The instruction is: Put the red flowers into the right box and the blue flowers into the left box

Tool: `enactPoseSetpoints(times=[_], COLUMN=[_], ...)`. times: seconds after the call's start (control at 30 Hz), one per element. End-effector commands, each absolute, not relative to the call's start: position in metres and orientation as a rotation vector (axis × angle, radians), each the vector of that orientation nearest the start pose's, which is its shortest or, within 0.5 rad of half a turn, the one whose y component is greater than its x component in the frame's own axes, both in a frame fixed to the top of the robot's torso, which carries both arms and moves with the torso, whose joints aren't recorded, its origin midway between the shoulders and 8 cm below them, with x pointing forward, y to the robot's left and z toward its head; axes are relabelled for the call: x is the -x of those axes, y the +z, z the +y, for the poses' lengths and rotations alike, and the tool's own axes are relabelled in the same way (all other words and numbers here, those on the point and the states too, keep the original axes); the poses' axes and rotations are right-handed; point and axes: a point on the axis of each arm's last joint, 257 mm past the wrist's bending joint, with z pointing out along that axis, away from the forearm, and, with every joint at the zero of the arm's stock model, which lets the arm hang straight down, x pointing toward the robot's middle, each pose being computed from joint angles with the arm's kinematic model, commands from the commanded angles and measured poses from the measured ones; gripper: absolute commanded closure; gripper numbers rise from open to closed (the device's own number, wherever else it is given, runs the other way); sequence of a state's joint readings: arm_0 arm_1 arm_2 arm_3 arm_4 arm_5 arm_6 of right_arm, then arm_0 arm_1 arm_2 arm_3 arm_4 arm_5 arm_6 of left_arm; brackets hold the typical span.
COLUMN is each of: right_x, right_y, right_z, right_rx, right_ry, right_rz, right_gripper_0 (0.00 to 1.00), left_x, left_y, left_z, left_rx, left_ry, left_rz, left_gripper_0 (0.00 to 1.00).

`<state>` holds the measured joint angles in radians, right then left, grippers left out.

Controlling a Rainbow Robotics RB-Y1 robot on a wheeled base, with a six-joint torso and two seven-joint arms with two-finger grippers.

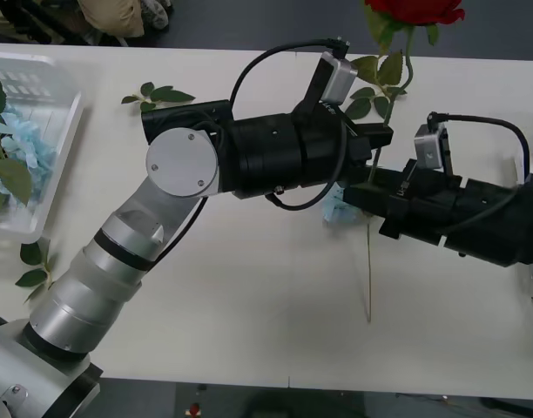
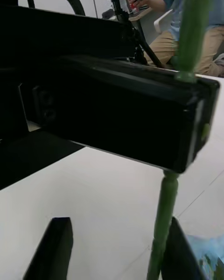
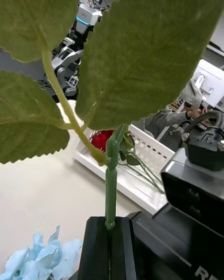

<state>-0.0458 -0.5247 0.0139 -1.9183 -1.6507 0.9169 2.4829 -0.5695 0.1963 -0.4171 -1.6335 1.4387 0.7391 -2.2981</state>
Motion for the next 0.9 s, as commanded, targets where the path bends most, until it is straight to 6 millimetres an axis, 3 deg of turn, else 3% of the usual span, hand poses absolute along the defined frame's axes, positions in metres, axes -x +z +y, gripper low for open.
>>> enactPoseSetpoints(times=[0.03, 0.1, 0.4, 0.43, 0.47, 0.5, 0.9], right_x=[-0.433, -0.433, -0.434, -0.435, -0.435, -0.436, -0.438], right_y=[-0.125, -0.124, -0.122, -0.122, -0.122, -0.12, -0.121], right_z=[-0.101, -0.101, -0.101, -0.101, -0.101, -0.102, -0.117], right_rx=[0.8, 0.8, 0.792, 0.788, 0.786, 0.784, 0.784], right_ry=[0.773, 0.772, 0.775, 0.774, 0.775, 0.772, 0.746], right_rz=[1.562, 1.56, 1.558, 1.558, 1.558, 1.556, 1.581], right_gripper_0=[0.84, 1.0, 1.0, 1.0, 1.0, 1.0, 1.0], left_x=[-0.444, -0.444, -0.444, -0.444, -0.444, -0.444, -0.444], left_y=[-0.033, -0.033, -0.033, -0.033, -0.033, -0.033, -0.033], left_z=[-0.146, -0.146, -0.146, -0.146, -0.146, -0.146, -0.146], left_rx=[-0.946, -0.946, -0.946, -0.946, -0.946, -0.946, -0.946], left_ry=[-1.026, -1.026, -1.026, -1.026, -1.026, -1.026, -1.026], left_rz=[1.342, 1.342, 1.342, 1.342, 1.342, 1.342, 1.342], left_gripper_0=[1.0, 1.0, 1.0, 0.57, 0.21, 0.0, 0.0])
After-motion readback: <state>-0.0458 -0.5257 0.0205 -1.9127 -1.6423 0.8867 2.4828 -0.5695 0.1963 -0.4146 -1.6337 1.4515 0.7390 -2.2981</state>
